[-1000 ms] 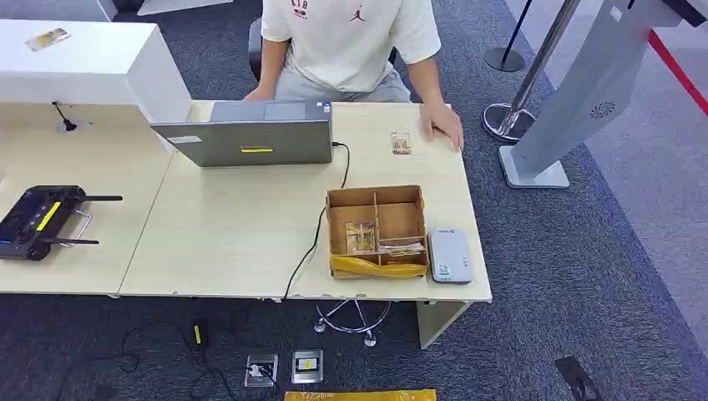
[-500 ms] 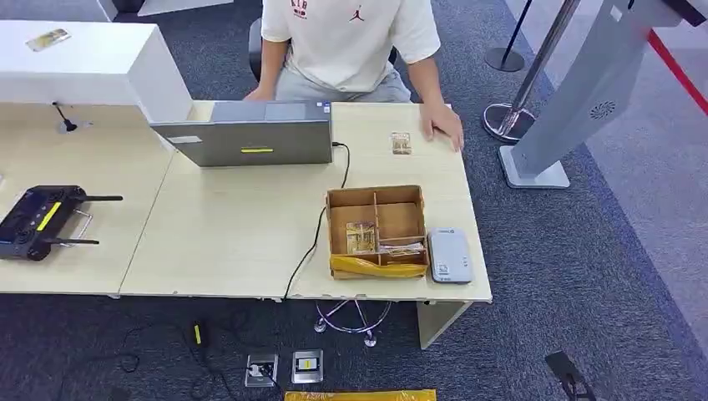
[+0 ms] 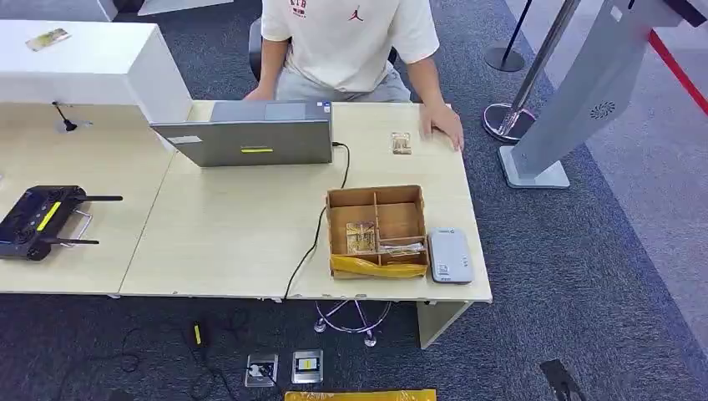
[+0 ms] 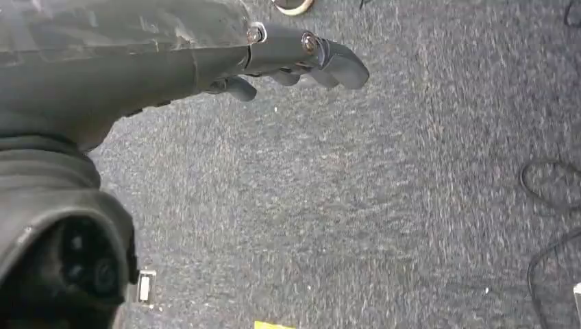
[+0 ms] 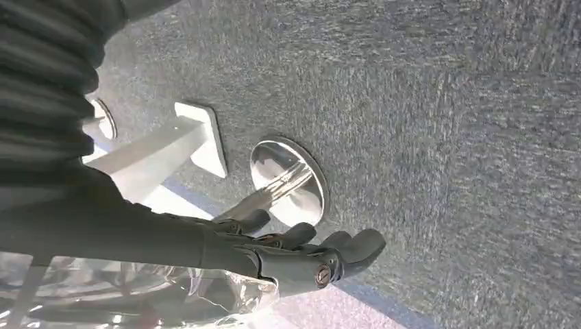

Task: Pass the card to the sensor for recognition and then transmit it.

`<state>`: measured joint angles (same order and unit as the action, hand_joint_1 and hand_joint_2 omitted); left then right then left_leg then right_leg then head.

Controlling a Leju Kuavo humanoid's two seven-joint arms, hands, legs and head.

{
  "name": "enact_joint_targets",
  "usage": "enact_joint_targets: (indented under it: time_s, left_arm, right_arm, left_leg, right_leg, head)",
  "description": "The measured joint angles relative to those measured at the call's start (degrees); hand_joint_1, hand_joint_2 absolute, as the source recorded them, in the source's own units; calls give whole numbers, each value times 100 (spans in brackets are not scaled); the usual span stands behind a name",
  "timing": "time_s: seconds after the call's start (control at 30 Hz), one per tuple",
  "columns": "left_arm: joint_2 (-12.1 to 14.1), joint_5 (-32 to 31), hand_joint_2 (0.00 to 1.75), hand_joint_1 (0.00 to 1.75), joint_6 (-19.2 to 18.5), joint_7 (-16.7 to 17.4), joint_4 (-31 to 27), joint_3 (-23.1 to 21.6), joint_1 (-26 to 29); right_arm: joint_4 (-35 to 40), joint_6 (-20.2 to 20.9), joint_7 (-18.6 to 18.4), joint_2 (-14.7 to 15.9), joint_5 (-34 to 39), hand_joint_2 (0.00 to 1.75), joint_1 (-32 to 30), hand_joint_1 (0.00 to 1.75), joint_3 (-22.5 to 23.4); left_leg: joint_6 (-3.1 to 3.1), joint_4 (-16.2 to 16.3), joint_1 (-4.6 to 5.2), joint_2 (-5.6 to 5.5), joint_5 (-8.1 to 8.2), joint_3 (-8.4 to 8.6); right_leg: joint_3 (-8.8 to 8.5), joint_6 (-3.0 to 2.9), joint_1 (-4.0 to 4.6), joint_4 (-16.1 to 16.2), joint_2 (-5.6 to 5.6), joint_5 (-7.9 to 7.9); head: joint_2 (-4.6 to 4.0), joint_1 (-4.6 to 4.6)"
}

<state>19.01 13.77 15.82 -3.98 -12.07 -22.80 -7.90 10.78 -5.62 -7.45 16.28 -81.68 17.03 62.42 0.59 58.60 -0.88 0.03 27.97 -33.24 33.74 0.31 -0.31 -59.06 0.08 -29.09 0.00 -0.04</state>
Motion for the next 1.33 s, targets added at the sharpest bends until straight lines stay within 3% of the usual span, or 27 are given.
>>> enact_joint_targets:
  time_s: [0.77,1.33]
  left_arm:
    - [-395,-75,0,0,61,186,2,2,34]
    - [-433,-166,0,0,59,282,17,-7,40]
  right_arm:
    - [-28,-90,92,-193,-138,175,40,0,-166]
    - [-31,-334,299,-273,7,175,-201,0,-166]
  left_leg:
    - [0,0,0,-1,0,1]
    - [0,0,0,-1,0,1]
  right_leg:
    - [-2,0,0,-1,-1,0]
    - [-1,0,0,0,-1,0]
  head:
    - [0,-2]
    - [0,0]
